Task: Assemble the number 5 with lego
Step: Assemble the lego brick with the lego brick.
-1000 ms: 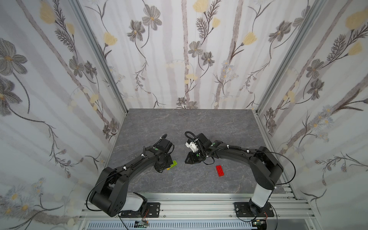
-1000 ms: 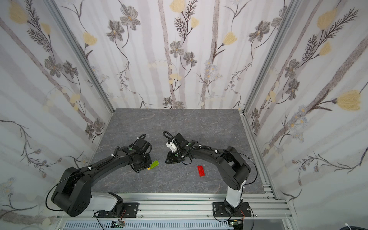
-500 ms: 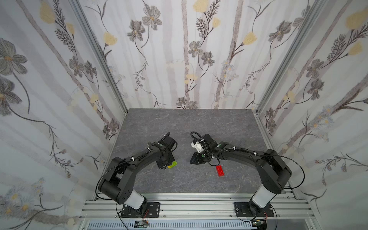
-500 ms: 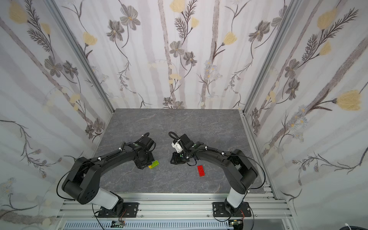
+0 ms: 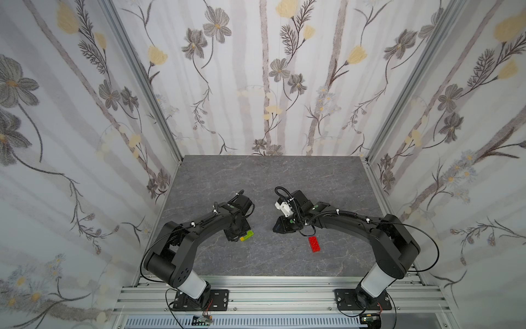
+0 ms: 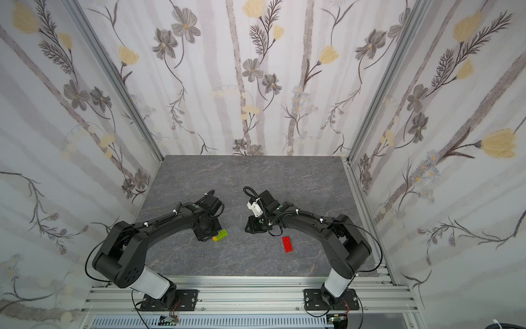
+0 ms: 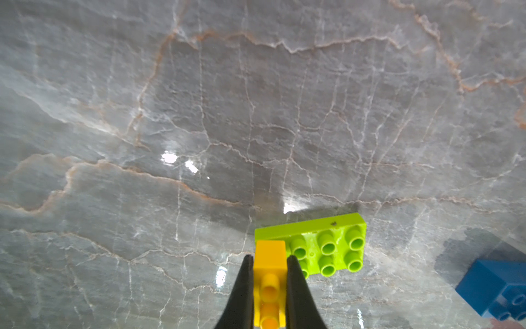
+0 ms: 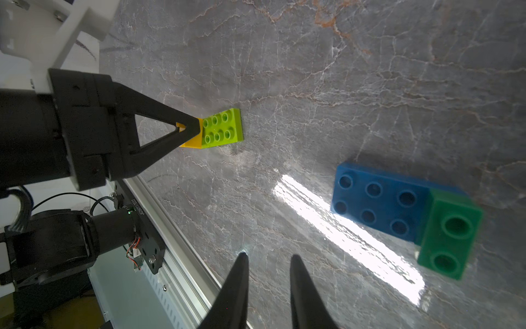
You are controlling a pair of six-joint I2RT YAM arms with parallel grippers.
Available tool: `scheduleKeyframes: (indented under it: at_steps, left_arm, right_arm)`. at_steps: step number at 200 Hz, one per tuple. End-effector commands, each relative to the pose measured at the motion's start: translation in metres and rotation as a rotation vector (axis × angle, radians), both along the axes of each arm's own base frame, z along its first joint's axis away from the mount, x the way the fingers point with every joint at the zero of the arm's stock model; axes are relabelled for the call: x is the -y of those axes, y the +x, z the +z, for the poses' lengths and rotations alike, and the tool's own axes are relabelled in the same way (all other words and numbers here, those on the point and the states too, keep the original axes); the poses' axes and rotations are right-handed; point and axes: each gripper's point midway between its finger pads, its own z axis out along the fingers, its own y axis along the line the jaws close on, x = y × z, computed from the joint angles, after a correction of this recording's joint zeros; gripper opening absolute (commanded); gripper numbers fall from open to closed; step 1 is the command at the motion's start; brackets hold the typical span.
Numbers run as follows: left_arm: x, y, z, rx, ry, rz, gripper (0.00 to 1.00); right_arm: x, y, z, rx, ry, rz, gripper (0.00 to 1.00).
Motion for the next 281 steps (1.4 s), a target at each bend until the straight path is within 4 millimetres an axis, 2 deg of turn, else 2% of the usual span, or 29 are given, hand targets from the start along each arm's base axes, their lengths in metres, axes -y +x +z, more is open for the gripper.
scheduleKeyframes:
  at_steps: [1, 27, 76, 143, 202, 281]
  left_arm:
    - [-0.009, -0.006, -0.004, -0.023, 0.058, 0.016, 0.0]
    - [-0.006, -0.006, 0.002, -0.008, 0.09, -0.006, 0.0]
    - [-0.006, -0.015, -0.004, -0.02, 0.141, 0.0, 0.0]
    - [-0.009, -0.016, -0.003, 0.012, 0.172, 0.028, 0.0]
    - [-0.019, -0.022, -0.004, 0.03, 0.203, 0.064, 0.0]
    - [-0.014, -0.024, -0.003, 0.014, 0.235, 0.029, 0.0]
  right_arm:
    - [0.002, 0.002, -0.001, 0.01, -0.011, -0.018, 0.26]
    - [0.003, 0.004, -0.003, 0.011, -0.014, -0.022, 0.26]
    - [0.006, 0.004, -0.004, 0.016, -0.016, -0.024, 0.27]
    - [0.015, 0.004, -0.007, 0.014, -0.027, -0.039, 0.27]
    - [0.017, 0.006, -0.008, 0.012, -0.029, -0.049, 0.27]
    - [0.017, 0.007, -0.012, 0.005, -0.036, -0.052, 0.27]
